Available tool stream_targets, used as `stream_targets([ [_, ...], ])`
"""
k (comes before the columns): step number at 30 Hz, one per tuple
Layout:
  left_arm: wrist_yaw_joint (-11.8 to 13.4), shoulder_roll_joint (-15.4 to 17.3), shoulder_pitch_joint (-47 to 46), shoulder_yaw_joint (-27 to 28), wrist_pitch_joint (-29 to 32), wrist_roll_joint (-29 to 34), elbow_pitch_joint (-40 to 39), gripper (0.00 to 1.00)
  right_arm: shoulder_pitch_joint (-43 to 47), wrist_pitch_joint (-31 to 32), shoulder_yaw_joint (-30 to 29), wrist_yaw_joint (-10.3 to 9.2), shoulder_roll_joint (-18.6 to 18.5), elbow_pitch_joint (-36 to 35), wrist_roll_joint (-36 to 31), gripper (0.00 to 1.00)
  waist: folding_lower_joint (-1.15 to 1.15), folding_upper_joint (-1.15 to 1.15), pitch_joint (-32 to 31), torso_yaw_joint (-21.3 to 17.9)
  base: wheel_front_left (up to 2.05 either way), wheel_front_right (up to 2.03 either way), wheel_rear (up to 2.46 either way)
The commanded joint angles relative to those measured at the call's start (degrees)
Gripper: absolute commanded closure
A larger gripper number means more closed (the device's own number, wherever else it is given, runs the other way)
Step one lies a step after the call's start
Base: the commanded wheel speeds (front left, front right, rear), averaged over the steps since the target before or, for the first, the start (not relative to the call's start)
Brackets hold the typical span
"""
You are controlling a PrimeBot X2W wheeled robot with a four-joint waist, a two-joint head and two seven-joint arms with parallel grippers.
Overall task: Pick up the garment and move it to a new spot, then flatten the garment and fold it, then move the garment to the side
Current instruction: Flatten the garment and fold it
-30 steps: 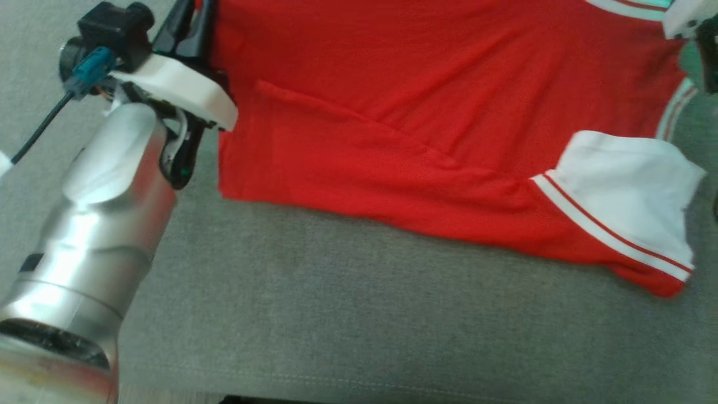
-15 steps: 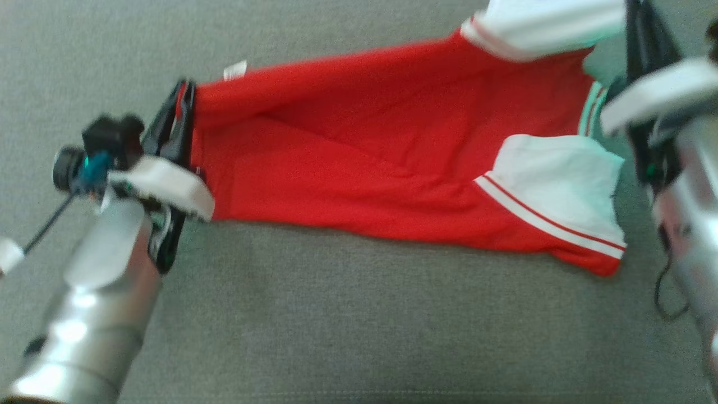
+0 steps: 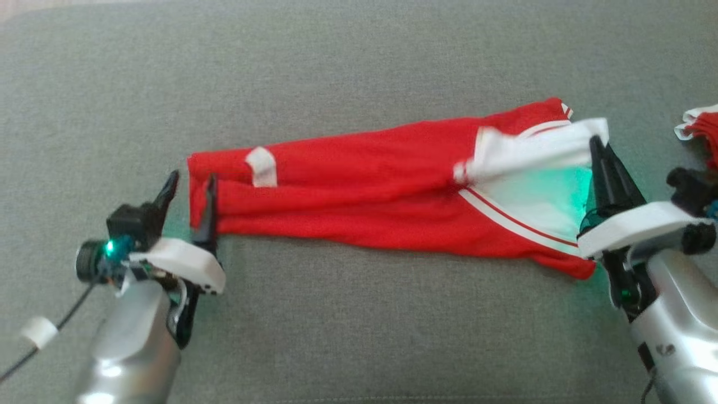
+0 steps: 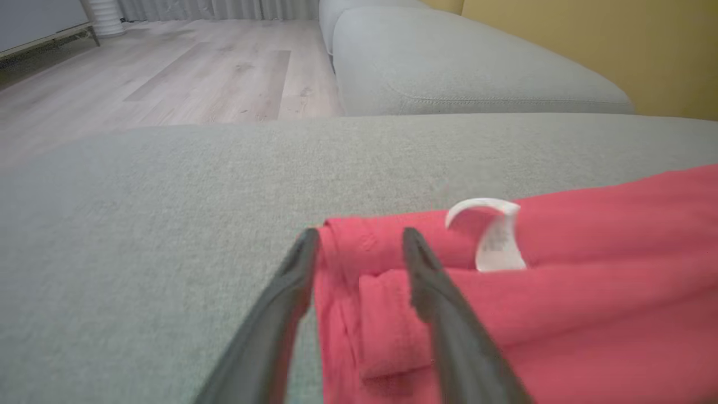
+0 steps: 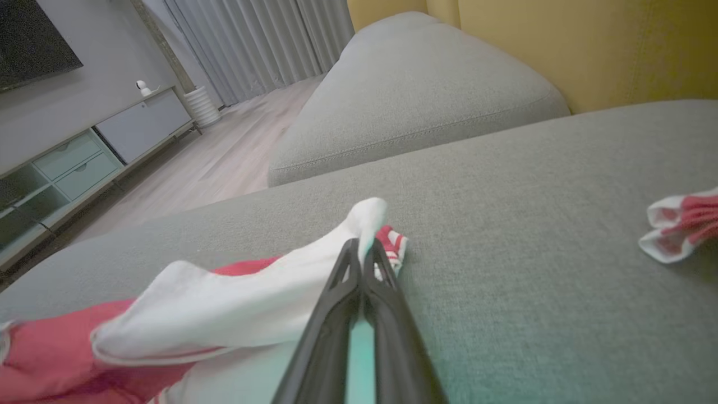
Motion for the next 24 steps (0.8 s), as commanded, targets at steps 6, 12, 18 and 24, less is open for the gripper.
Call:
stream_targets([
  [6, 5.7, -1.9, 5.9, 8.2, -0.5, 4.1, -7.9, 0.00, 3.7, -0.6, -2.4, 0.20, -0.3, -3.1, 3.1, 0.00, 0.01, 0.00, -2.3, 1.7, 0.00, 0.00, 0.00],
  [12, 8.5, -5.8, 13.3, 13.8, -0.5, 7.7, -16.8, 0.00, 6.4, -0.6, -5.9, 0.20, 1.8, -2.4, 1.0, 0.00, 0.01, 0.00, -4.2, 2.9, 0.00, 0.00, 0.00],
  [18, 8.5, -8.8, 19.9, 17.0, -0.5, 11.7, -25.3, 0.00, 5.1, -0.5, -8.5, 0.20, 4.5, 6.5, -4.8, 0.00, 0.01, 0.00, -4.7, 5.5, 0.00, 0.00, 0.00],
  [24, 7.3, -9.2, 21.3, 16.7, -0.5, 12.3, -26.0, 0.00, 2.6, -0.6, -12.9, 0.20, 6.3, 12.4, -8.1, 0.00, 0.01, 0.00, -3.9, 7.5, 0.00, 0.00, 0.00],
])
